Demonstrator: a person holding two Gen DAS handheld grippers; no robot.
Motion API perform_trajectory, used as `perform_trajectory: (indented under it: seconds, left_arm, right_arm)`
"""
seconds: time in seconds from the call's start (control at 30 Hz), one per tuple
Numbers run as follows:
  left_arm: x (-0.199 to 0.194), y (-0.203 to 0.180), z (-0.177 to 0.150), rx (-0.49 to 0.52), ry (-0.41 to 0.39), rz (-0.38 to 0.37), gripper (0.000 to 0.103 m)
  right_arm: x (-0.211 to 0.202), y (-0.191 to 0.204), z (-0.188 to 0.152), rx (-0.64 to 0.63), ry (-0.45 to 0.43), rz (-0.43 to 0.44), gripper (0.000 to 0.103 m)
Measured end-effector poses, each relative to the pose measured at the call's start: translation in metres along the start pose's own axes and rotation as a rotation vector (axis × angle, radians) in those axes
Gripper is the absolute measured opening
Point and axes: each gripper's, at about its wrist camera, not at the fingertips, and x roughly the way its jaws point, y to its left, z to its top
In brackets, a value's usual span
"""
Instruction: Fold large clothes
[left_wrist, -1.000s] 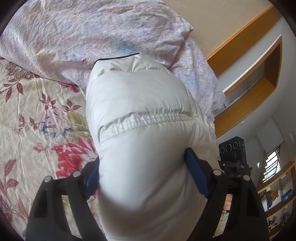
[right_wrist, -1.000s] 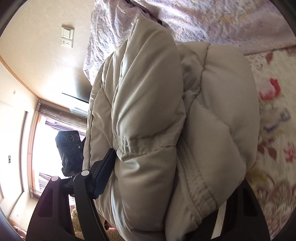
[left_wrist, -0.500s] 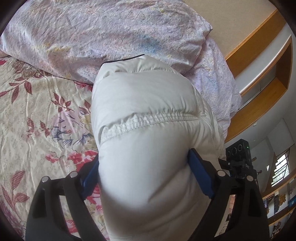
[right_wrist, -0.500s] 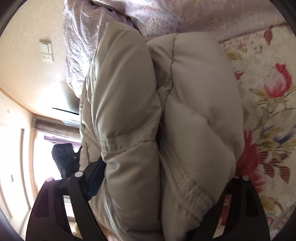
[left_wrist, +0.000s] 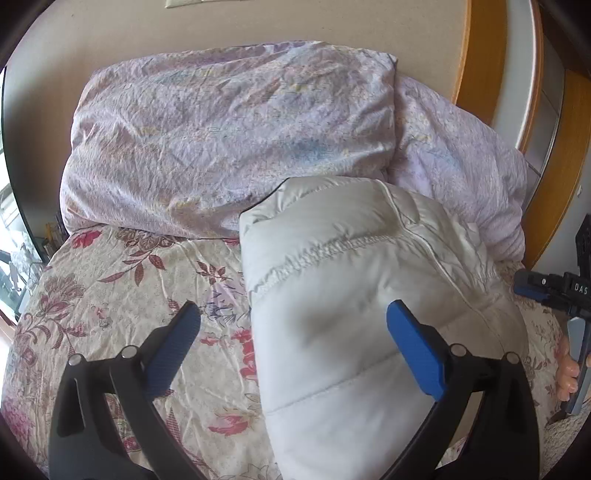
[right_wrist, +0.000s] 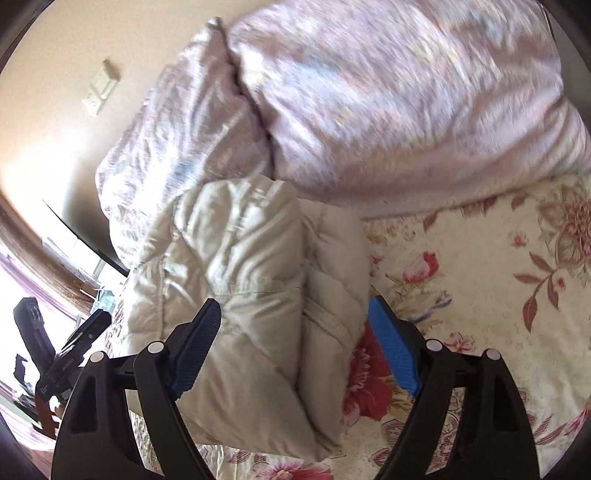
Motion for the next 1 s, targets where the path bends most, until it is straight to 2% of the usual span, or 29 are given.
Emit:
perform_trajectory:
  seconds: [0.13,0.2,0.3,0.43,0.6,0.73,0.87,1.0]
  left_arm:
    - [0.004,-0.028,-0.001,0.078,0.014,0.039,0.101]
    - [0.004,-0.038,-0.003,0.104,0.014,0.055,0.101]
    - [0.006,-0.046,-0.005,0.12,0.022,0.06,0.101]
    - [0.006,-0.051,-0.007,0.132,0.02,0.07,0.101]
    - [0.009,-0.051,-0.006,0.122,0.006,0.085,0.101]
    - [0.018,-0.046,-0.004,0.097,0.007,0.085,0.101]
    - [0.032,-0.042,-0.007,0.066,0.036,0.047,0.101]
    - [0.048,-0.038,-0.012,0.031,0.064,0.02,0.101]
  right_arm:
    - [0.006,0.036,0.004,-0.137,-0.042,-0.062,0.08]
    - [0.023,0.06,0.011,-0.184,-0.053,-0.077,0.072]
    - [0.033,0.074,0.009,-0.233,-0.061,-0.092,0.063]
    - [0.047,0.093,-0.001,-0.291,-0.1,-0.122,0.06]
    - [0.05,0.096,-0.009,-0.295,-0.208,-0.12,0.06]
    - [0.069,0.098,-0.013,-0.337,-0.19,-0.195,0.06]
    - [0.09,0.093,-0.02,-0.361,-0.174,-0.256,0.06]
    - [0.104,0.079,-0.018,-0.326,-0.122,-0.232,0.06]
